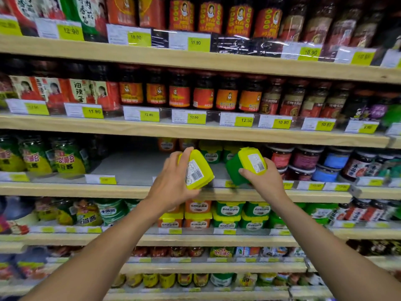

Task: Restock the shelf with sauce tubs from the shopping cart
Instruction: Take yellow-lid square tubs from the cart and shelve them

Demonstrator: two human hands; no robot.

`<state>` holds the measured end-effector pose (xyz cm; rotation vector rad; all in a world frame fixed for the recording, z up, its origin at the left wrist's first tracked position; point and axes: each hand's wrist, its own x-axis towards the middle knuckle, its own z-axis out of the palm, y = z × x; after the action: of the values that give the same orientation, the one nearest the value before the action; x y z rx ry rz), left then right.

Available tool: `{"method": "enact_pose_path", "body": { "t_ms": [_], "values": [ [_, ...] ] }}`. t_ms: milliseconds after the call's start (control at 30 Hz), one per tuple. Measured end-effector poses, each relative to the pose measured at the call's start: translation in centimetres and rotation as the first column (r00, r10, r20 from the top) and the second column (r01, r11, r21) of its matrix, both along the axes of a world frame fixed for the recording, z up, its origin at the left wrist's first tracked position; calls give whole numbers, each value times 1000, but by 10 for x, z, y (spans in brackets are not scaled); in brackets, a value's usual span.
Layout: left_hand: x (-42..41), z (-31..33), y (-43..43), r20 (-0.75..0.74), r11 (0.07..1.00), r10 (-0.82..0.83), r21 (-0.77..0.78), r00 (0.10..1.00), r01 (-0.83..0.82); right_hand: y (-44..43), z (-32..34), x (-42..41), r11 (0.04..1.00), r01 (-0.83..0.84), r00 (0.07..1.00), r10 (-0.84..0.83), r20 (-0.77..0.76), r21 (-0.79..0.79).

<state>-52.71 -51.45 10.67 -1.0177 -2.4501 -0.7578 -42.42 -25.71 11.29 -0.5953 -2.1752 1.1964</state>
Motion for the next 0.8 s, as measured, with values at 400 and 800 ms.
{"method": "enact_pose_path", "body": {
  "t_ms": [400, 800],
  "values": [
    [-43, -17, 9, -105, 999, -34, 38, 994, 38, 9, -8, -46, 992, 120, 988, -116, -98, 30],
    [-86, -22, 39, 102, 984, -41, 178, 994, 22, 20, -14, -111, 964, 260, 949, -244, -199, 58]
  ]
}}
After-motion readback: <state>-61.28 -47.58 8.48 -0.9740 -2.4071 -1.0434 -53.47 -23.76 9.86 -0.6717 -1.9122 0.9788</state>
